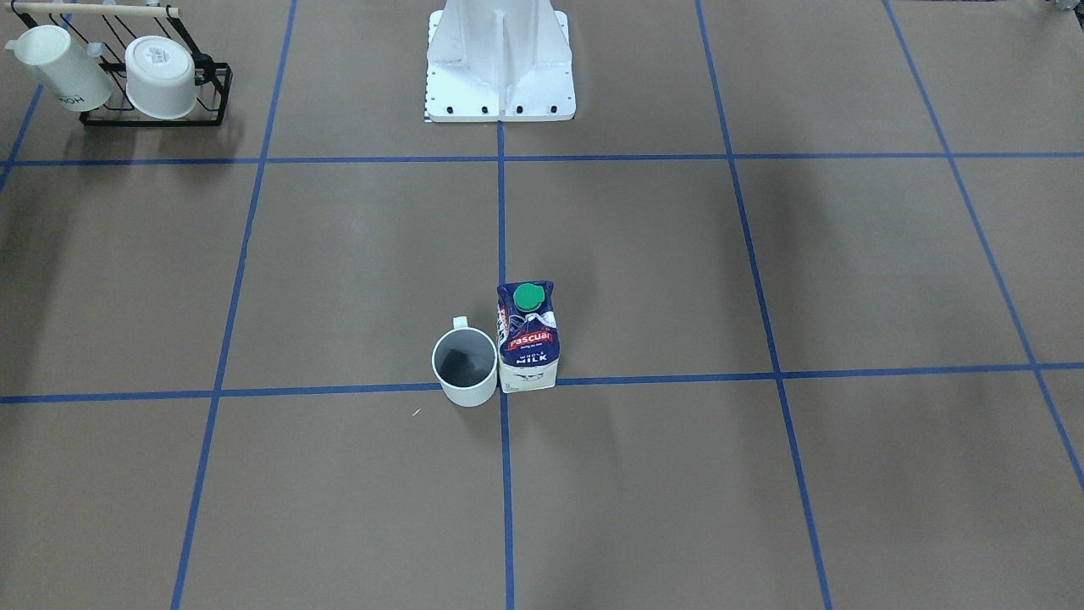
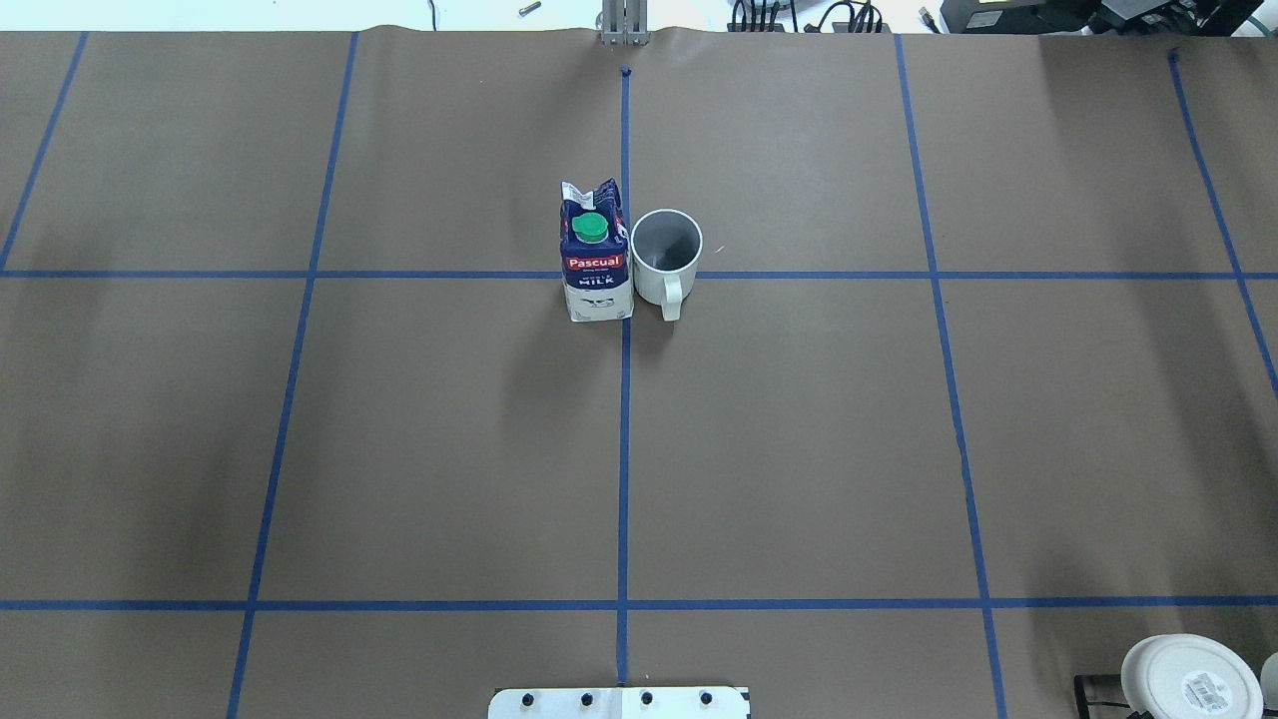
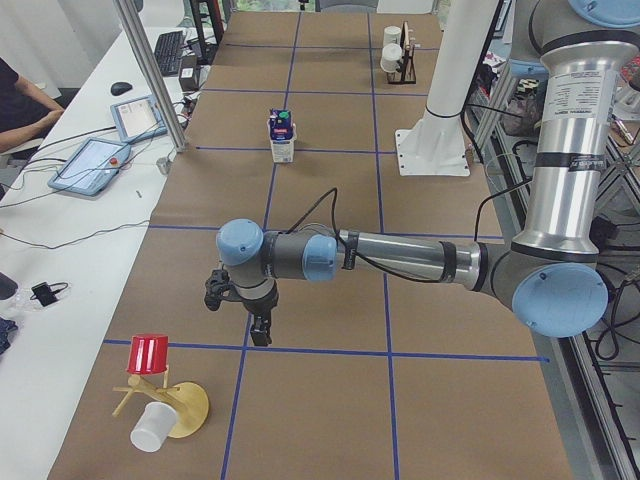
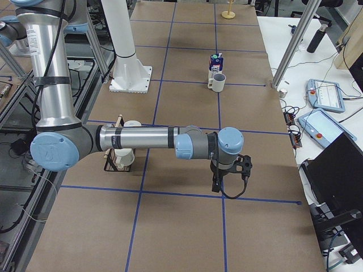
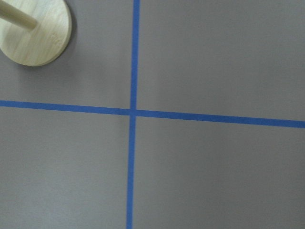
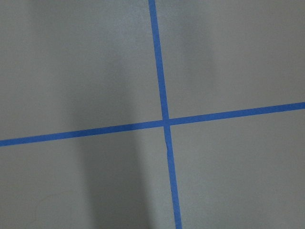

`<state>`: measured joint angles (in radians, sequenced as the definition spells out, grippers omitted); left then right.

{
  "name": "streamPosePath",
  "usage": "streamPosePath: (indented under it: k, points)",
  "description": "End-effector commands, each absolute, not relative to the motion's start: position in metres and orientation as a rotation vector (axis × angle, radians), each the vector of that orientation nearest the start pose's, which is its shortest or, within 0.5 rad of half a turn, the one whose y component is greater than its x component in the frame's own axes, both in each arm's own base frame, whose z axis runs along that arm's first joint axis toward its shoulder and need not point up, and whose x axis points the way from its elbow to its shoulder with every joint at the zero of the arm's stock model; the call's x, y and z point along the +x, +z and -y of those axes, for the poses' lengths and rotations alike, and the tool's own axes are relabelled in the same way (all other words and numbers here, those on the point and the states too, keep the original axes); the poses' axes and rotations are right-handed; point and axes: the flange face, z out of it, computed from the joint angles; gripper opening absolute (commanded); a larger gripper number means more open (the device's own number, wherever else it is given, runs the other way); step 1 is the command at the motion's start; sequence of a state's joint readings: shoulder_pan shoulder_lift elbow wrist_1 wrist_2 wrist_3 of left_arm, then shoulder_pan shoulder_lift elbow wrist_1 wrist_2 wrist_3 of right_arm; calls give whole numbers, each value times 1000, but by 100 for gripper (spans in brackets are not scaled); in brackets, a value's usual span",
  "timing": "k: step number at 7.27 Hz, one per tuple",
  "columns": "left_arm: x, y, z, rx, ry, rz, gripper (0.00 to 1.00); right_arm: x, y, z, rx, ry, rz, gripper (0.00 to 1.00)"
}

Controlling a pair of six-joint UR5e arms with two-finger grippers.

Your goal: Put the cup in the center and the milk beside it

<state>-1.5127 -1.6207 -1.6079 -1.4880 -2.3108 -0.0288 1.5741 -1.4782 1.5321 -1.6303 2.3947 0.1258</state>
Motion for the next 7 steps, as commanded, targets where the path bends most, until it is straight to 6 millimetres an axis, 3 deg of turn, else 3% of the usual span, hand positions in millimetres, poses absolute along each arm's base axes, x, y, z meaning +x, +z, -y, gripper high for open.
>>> streamPosePath:
  k: [1, 7]
  points:
    - [-40, 636, 506, -40, 26, -738, 98, 71, 646, 522, -84, 126, 811, 100]
    - [-41, 637, 506, -33, 26, -737, 98, 74, 648, 521, -87, 134, 775, 100]
